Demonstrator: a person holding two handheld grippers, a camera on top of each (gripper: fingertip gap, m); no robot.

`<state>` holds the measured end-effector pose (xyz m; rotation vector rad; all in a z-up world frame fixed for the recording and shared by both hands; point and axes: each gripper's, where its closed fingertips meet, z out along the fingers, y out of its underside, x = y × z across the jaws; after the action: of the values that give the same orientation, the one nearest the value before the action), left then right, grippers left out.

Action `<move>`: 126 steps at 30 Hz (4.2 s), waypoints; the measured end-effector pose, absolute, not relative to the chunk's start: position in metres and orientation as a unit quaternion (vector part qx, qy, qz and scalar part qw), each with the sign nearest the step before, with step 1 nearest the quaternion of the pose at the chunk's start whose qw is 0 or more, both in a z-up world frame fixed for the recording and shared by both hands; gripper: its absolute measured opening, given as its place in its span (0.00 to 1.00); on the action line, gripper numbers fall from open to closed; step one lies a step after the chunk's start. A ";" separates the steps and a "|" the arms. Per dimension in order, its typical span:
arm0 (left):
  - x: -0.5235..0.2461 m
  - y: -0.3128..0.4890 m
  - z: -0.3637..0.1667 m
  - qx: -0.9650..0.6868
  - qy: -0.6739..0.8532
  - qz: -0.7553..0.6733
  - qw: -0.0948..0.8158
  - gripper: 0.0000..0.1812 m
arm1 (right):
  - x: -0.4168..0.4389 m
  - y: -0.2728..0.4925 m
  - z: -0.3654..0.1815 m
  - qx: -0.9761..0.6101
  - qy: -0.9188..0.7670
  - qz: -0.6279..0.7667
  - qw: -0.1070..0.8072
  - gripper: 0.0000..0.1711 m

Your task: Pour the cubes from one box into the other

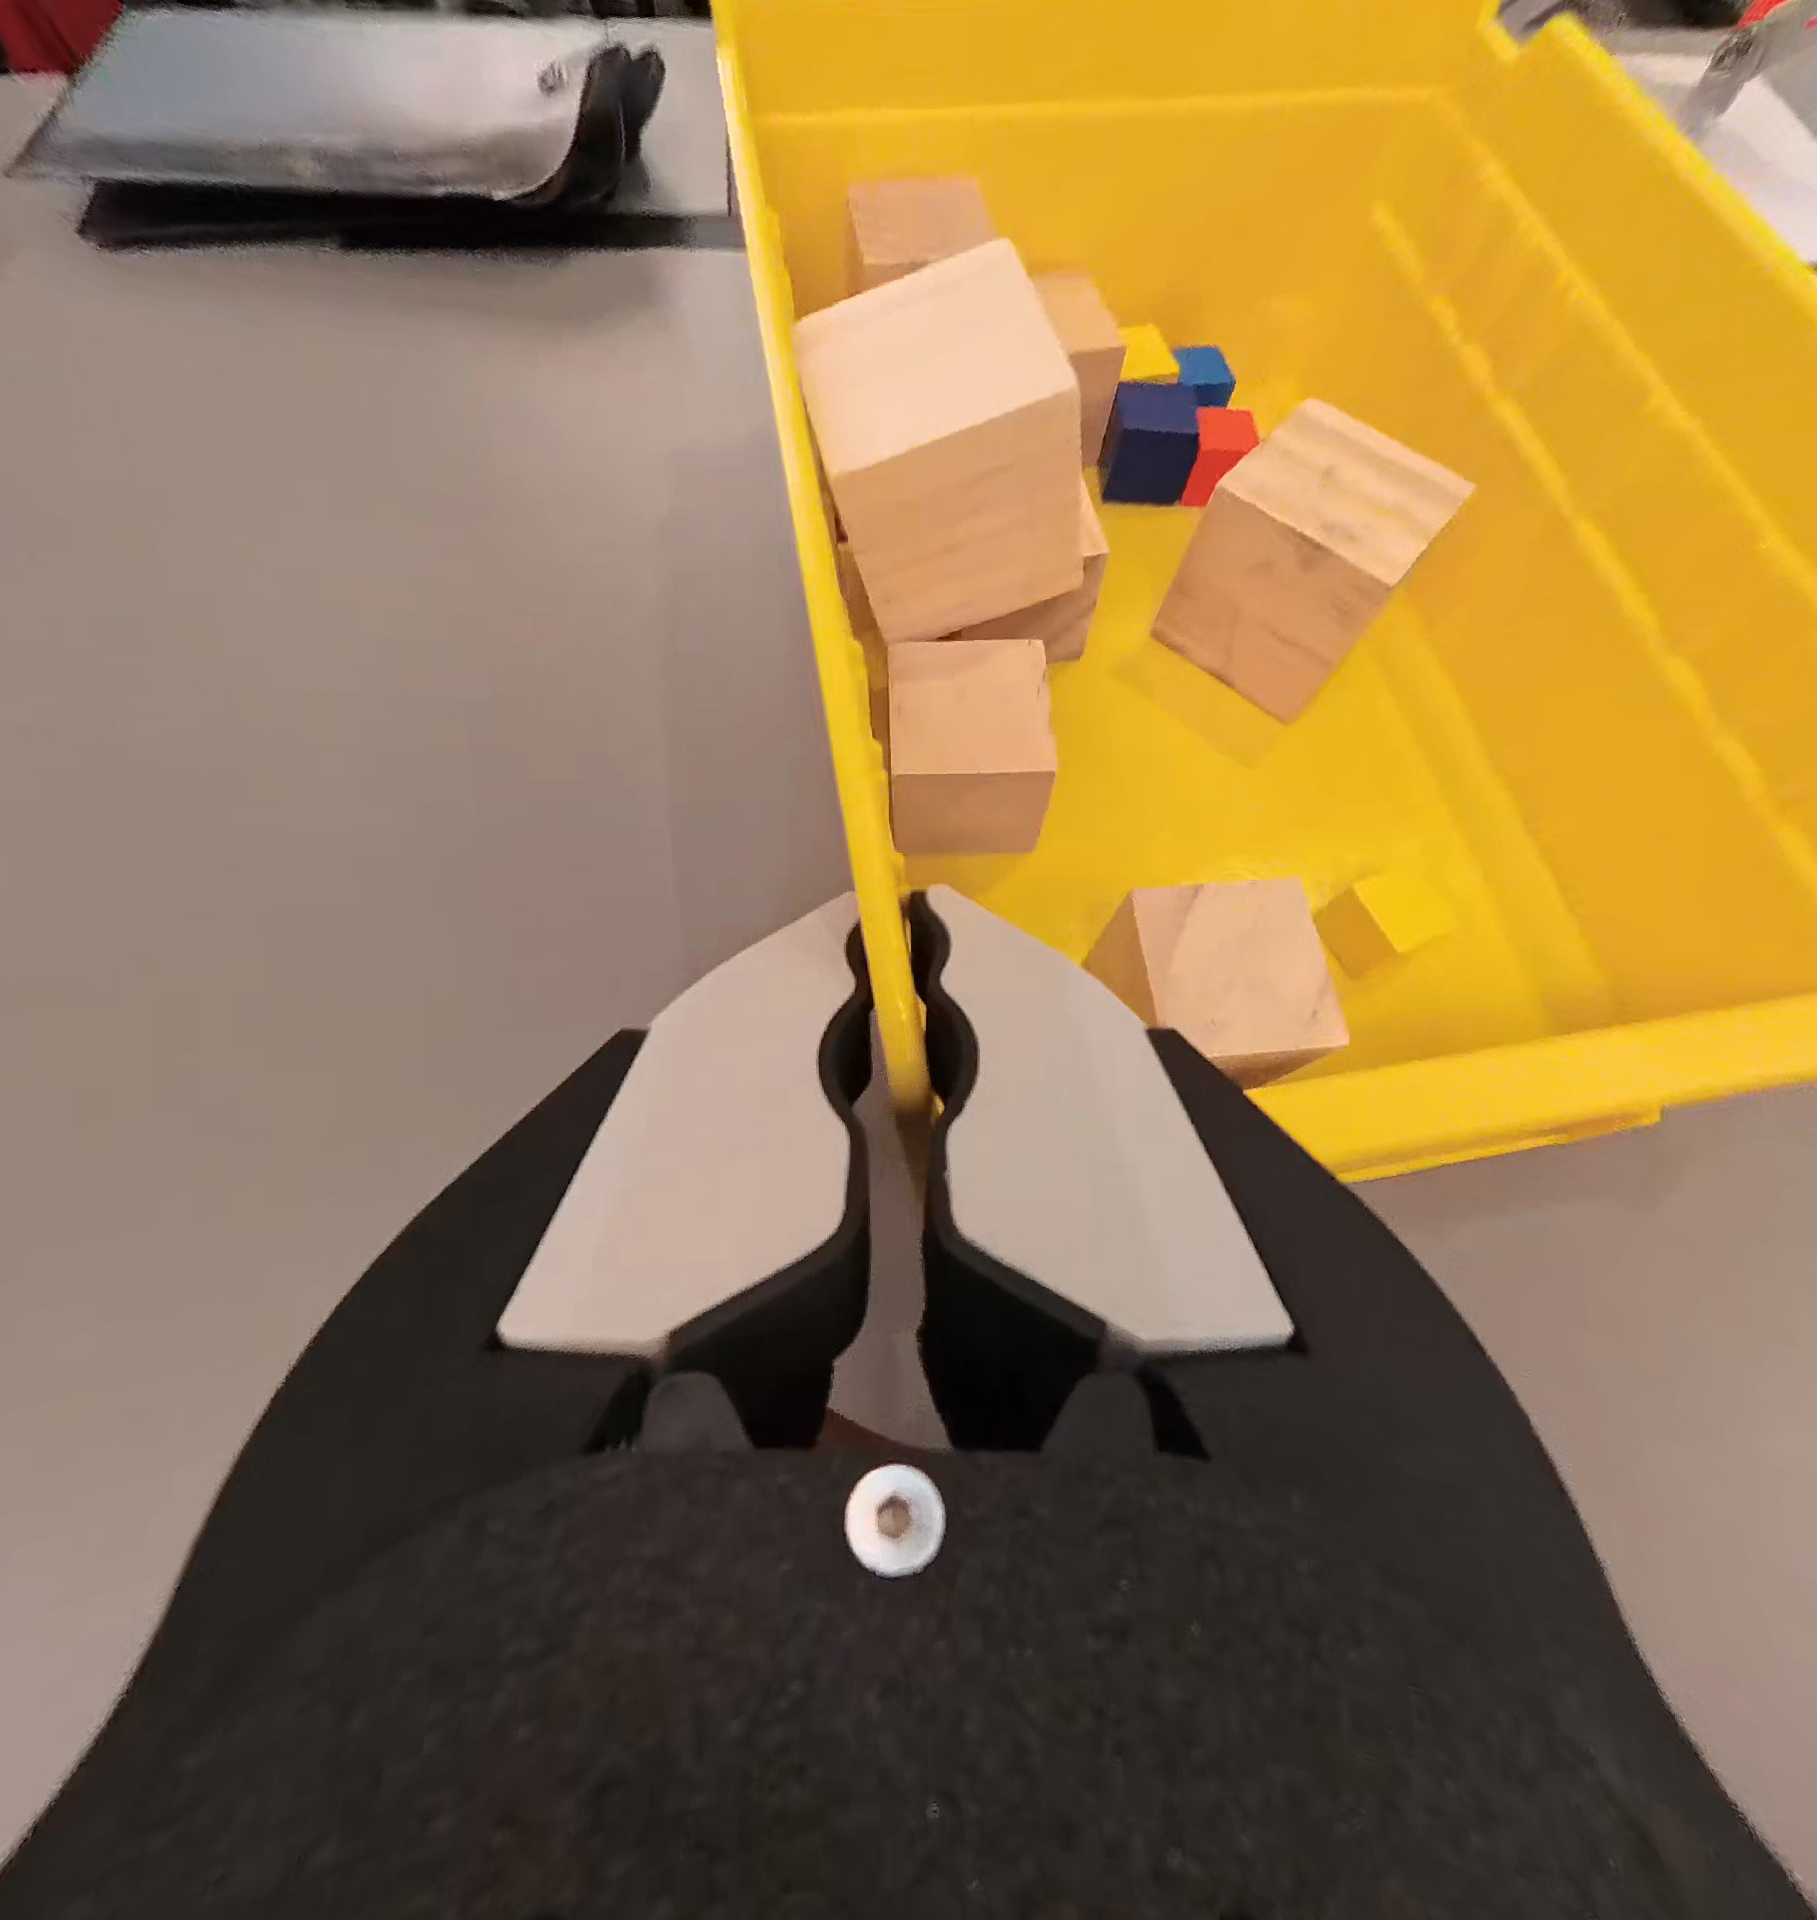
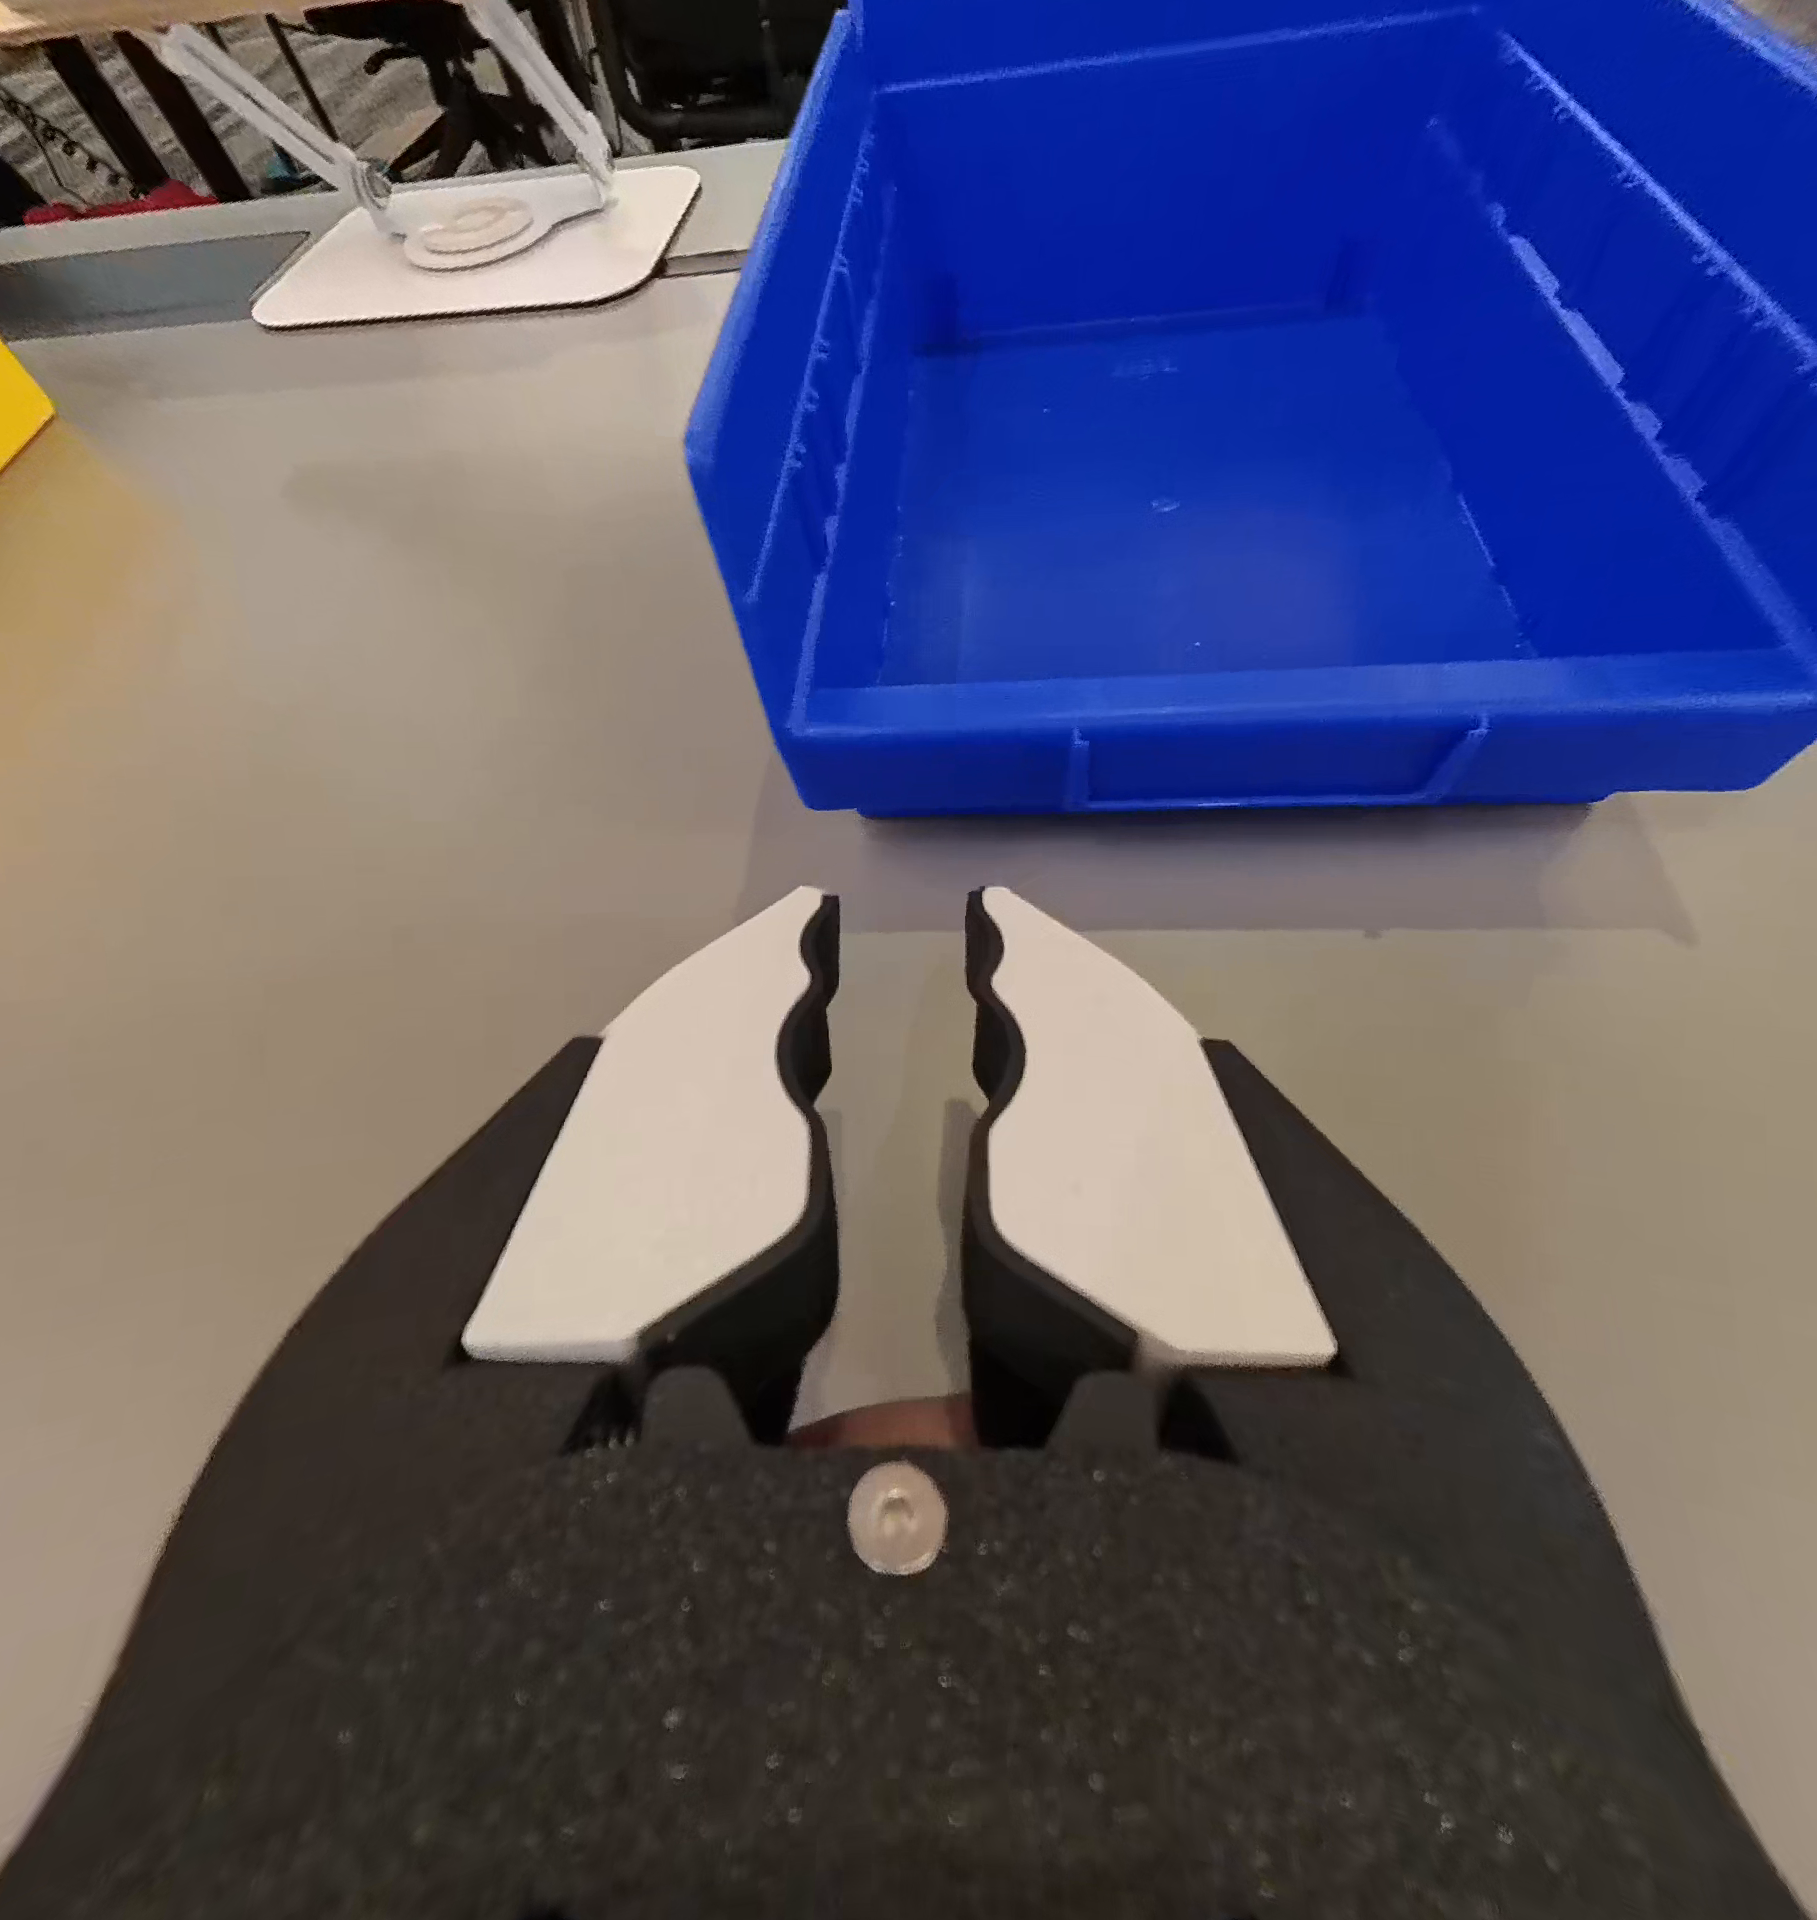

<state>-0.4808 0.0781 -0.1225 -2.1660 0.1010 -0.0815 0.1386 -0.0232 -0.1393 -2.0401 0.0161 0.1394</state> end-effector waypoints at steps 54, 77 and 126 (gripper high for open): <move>-0.093 0.116 0.005 -0.780 0.315 -0.200 0.502 0.02 | 0.165 0.203 0.024 -0.879 -0.470 -0.064 0.044 0.01; 0.089 0.274 0.020 -0.636 0.357 -0.074 0.680 0.02 | 0.348 0.333 0.084 -0.837 -0.369 -0.165 0.369 0.02; 0.114 0.251 -0.033 -0.531 0.410 -0.028 0.741 0.03 | 0.350 0.147 0.069 -0.634 -0.119 -0.390 0.657 0.02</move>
<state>0.1136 0.2514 -0.0328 -1.1638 0.8997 -0.0616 0.3502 0.1468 0.0692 -1.4350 -0.2685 -0.8844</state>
